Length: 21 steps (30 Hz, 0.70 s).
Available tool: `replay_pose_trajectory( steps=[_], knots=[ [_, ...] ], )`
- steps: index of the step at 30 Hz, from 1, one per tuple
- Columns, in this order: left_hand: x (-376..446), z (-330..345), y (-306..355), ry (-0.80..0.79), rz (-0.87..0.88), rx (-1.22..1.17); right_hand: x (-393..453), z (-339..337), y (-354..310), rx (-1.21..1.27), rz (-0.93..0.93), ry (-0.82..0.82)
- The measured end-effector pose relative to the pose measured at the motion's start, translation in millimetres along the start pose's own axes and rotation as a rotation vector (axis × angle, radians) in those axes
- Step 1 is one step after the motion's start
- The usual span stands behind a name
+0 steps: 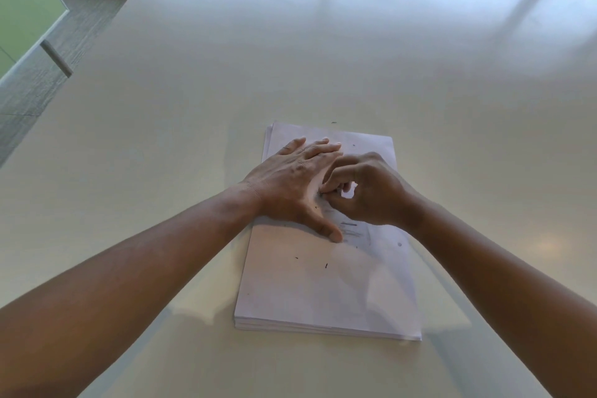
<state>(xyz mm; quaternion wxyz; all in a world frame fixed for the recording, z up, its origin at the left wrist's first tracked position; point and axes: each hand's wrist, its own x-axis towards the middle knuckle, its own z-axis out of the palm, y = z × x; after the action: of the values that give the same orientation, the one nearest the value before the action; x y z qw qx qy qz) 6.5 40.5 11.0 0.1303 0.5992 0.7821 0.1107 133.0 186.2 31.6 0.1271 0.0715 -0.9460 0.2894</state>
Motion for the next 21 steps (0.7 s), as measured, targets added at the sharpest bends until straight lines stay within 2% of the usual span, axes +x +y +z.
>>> replay_pose_trajectory(
  steps=[2, 8, 13, 15, 19, 21],
  knots=[
    [1, 2, -1, -0.005, -0.01, -0.005, -1, -2, -1, 0.0, -0.021, -0.045],
    [-2, -2, 2, 0.02, 0.002, -0.012, 10, 2, 9, -0.043, -0.019, 0.131],
    [1, 1, 1, 0.01, -0.02, 0.005, 0, 2, 0, 0.02, -0.087, -0.058],
    [0, 1, 1, 0.009, -0.019, 0.002, 5, -1, 1, 0.016, -0.097, -0.079],
    [-3, -2, 3, 0.019, -0.015, -0.01, 16, 1, 9, -0.028, -0.011, 0.093],
    [-4, -3, 4, 0.021, -0.024, -0.014, 16, 2, 9, -0.05, 0.014, 0.124]
  ],
)
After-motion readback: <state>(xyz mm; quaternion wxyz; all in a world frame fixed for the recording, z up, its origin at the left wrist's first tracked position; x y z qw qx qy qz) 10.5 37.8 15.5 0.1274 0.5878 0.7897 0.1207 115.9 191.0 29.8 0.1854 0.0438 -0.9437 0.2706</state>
